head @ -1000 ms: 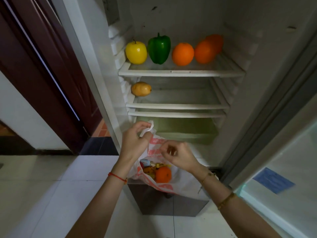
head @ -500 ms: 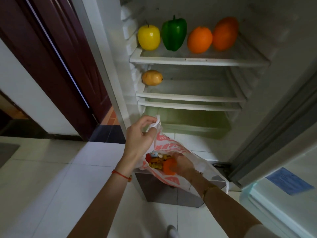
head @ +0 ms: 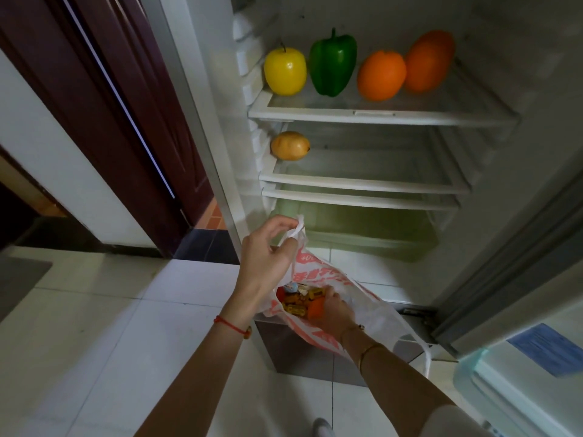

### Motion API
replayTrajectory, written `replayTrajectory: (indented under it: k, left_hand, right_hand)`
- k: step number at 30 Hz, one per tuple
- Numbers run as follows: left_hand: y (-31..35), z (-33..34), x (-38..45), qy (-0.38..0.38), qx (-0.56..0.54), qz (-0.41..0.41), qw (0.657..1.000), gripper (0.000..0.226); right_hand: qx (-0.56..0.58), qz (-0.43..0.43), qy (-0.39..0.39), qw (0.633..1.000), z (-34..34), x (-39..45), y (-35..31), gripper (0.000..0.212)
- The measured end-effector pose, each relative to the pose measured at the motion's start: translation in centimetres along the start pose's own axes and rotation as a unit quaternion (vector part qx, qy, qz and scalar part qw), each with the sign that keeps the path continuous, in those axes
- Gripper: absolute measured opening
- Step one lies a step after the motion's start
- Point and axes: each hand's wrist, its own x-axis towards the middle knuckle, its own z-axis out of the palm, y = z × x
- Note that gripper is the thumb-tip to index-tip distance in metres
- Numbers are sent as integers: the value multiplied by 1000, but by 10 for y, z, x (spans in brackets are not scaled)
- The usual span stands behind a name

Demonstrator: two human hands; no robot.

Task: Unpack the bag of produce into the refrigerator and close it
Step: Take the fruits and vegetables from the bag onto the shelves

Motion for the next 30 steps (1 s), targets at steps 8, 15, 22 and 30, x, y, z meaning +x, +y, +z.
replayTrajectory:
  k: [8, 15, 22, 30]
  left_hand:
    - [-1, 0, 5, 10, 2, 2, 1000, 29]
    - [1, 2, 10, 9, 15, -2, 1000, 26]
    - [14, 3, 13, 23, 35, -5, 999, 23]
    - [23, 17, 24, -7, 23, -4, 1000, 22]
  right_hand:
    - [97, -50, -20, 994, -29, -6, -4, 88]
    - [213, -116, -57, 968, -82, -23, 4, 68]
    - [350, -135, 54, 925, -141, -57, 17, 56]
    - [422, -175, 319, 830, -246, -77, 7, 55]
